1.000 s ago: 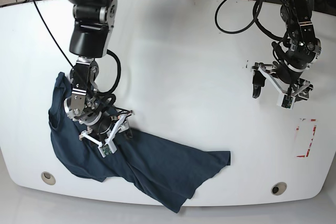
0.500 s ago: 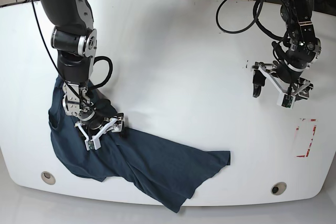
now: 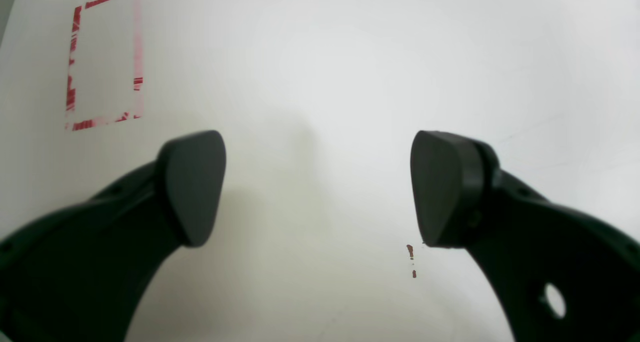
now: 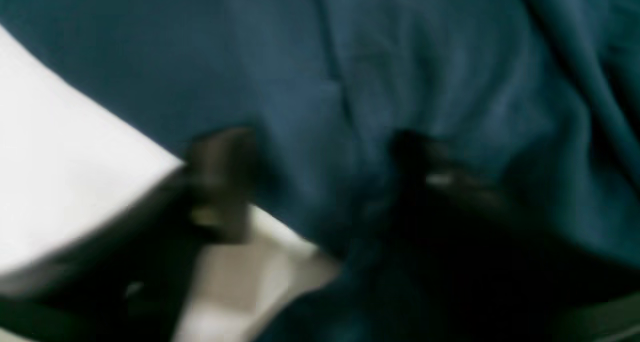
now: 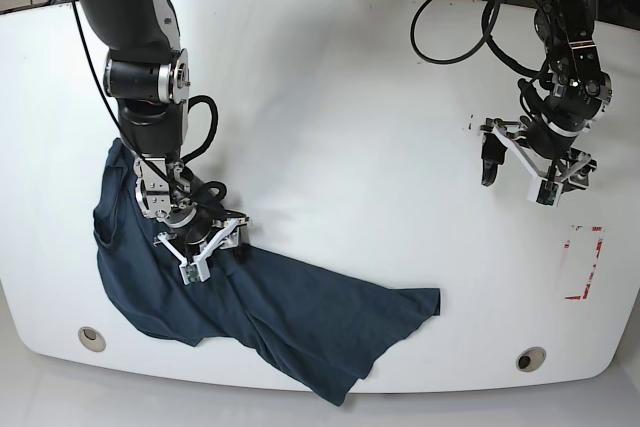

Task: Layout the t-shirt on the table in an organized manner, then fold the t-shirt properly
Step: 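Drag the grasped fabric with the right gripper toward the collar, spreading the shirt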

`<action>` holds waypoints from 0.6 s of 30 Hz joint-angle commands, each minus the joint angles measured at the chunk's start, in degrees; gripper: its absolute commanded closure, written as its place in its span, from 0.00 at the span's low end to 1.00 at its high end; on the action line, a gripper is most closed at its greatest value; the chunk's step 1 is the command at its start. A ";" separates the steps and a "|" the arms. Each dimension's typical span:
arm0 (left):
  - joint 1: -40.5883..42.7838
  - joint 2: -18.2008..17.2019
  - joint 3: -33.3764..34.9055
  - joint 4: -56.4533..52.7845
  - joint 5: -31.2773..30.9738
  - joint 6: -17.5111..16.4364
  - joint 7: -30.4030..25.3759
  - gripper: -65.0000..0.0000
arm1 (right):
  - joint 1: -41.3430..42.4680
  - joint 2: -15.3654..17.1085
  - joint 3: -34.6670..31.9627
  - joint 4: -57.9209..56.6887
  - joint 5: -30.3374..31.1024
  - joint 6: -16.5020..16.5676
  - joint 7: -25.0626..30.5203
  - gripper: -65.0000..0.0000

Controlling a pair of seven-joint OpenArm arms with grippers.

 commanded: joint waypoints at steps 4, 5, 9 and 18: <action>-0.63 -0.65 -0.38 1.12 -0.44 0.21 -1.43 0.16 | 0.40 -1.54 -0.20 0.62 -0.15 0.94 -1.17 0.95; -0.63 -0.65 -0.38 1.12 -0.44 0.21 -1.43 0.16 | 0.31 -1.63 -0.20 0.62 -0.15 0.94 -1.17 1.00; -0.63 -0.65 -0.38 1.12 -0.44 0.21 -1.43 0.16 | -0.74 -1.89 -0.20 0.80 -0.15 1.03 -1.17 0.99; -0.63 -0.65 -0.38 1.12 -0.44 0.21 -1.43 0.16 | -12.35 -5.50 -0.29 21.63 -0.24 7.45 -12.07 1.00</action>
